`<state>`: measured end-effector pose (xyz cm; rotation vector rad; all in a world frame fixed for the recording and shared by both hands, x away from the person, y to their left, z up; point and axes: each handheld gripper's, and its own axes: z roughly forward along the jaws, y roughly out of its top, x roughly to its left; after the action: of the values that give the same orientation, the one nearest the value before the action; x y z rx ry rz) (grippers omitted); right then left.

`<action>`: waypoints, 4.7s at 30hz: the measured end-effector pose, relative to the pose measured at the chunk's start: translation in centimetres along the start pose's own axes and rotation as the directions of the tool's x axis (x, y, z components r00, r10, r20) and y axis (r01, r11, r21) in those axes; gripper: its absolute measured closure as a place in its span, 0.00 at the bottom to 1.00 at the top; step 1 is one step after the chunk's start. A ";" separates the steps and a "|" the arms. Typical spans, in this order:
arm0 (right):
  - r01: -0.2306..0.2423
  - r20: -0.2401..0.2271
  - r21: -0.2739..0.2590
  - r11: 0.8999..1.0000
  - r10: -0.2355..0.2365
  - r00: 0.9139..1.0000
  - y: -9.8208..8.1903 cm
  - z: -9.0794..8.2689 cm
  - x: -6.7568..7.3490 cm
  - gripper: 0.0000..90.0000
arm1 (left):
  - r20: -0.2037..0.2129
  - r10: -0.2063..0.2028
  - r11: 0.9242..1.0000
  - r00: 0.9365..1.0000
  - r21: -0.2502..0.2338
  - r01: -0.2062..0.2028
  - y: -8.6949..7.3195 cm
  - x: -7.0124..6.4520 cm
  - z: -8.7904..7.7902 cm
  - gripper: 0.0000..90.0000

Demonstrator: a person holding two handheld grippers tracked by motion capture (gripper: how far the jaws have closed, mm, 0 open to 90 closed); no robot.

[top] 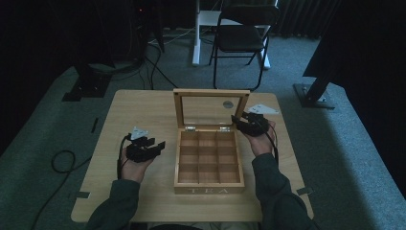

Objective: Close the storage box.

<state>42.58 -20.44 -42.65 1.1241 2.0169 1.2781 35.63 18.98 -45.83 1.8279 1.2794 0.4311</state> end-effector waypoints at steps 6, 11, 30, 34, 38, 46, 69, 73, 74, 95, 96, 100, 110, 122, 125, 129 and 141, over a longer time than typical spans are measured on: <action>0.006 -0.001 -0.001 1.000 -0.006 1.000 -0.1 -0.3 0.2 0.60 | 0.012 0.007 1.000 1.000 -0.023 -0.007 2.2 -0.7 0.4 0.57; -0.019 0.007 -0.022 1.000 0.019 1.000 -0.1 -0.9 0.2 0.65 | 0.018 0.024 0.999 1.000 -0.028 -0.023 3.5 -1.4 0.8 0.61; -0.009 0.003 -0.024 1.000 0.009 1.000 -0.1 -1.5 0.4 0.62 | 0.023 0.044 0.998 0.999 -0.041 -0.043 6.6 -2.9 2.0 0.71; -0.006 -0.008 -0.022 1.000 0.006 1.000 -0.3 -1.8 0.5 0.63 | 0.027 0.043 0.998 0.999 -0.050 -0.042 6.8 -3.1 1.9 0.74; -0.004 0.007 0.003 1.000 0.004 1.000 -0.7 -1.7 0.6 0.64 | 0.028 0.051 0.997 0.998 -0.051 -0.050 6.8 -3.2 2.0 0.78; -0.017 0.005 0.002 1.000 0.017 1.000 -1.2 -2.1 0.5 0.64 | 0.031 0.061 0.997 0.998 -0.051 -0.059 6.6 -3.4 1.8 0.79; 0.015 -0.029 0.034 0.999 -0.014 0.999 -2.2 -3.8 0.7 0.79 | 0.043 0.070 0.996 0.997 -0.055 -0.068 5.1 -3.6 1.3 0.79; -0.006 -0.026 0.035 0.999 0.007 1.000 -2.6 -4.0 0.5 0.79 | 0.044 0.076 0.996 0.996 -0.057 -0.074 4.8 -3.6 1.3 0.79; -0.012 -0.027 0.035 0.999 0.013 1.000 -2.6 -4.1 0.5 0.79 | 0.045 0.080 0.995 0.996 -0.056 -0.077 4.7 -3.6 1.3 0.79; -0.065 -0.060 0.049 0.997 0.068 0.996 -4.3 -4.7 0.6 0.79 | 0.079 0.097 0.995 0.992 -0.040 -0.094 3.1 -3.6 1.5 0.78; -0.064 -0.062 0.049 0.997 0.067 0.996 -4.3 -4.7 0.6 0.79 | 0.078 0.096 0.995 0.992 -0.040 -0.093 3.1 -3.6 1.5 0.77; -0.061 -0.067 0.052 0.997 0.064 0.996 -4.6 -4.9 0.6 0.79 | 0.086 0.094 0.995 0.992 -0.040 -0.091 2.7 -3.6 1.5 0.77; -0.055 -0.076 0.066 0.996 0.060 0.995 -5.3 -5.0 0.7 0.78 | 0.100 0.092 0.995 0.991 -0.040 -0.089 1.8 -3.5 1.6 0.78; -0.058 -0.085 0.065 0.996 0.063 0.994 -5.9 -5.0 0.9 0.78 | 0.105 0.091 0.996 0.990 -0.036 -0.087 1.2 -3.6 1.6 0.78; -0.059 -0.087 0.064 0.996 0.065 0.994 -6.0 -5.1 0.9 0.78 | 0.112 0.091 0.995 0.990 -0.039 -0.087 1.2 -3.6 1.5 0.78; -0.061 -0.090 0.063 0.996 0.067 0.994 -6.1 -5.1 1.0 0.78 | 0.112 0.098 0.995 0.989 -0.035 -0.094 1.1 -3.6 1.5 0.78; -0.056 -0.098 0.063 0.996 0.062 0.993 -6.4 -5.1 1.1 0.78 | 0.116 0.101 0.995 0.988 -0.036 -0.097 0.6 -3.7 1.4 0.78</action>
<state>35.68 -23.39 -46.15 1.1770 2.1220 1.3352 35.45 15.01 -45.52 1.8686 1.1007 0.3881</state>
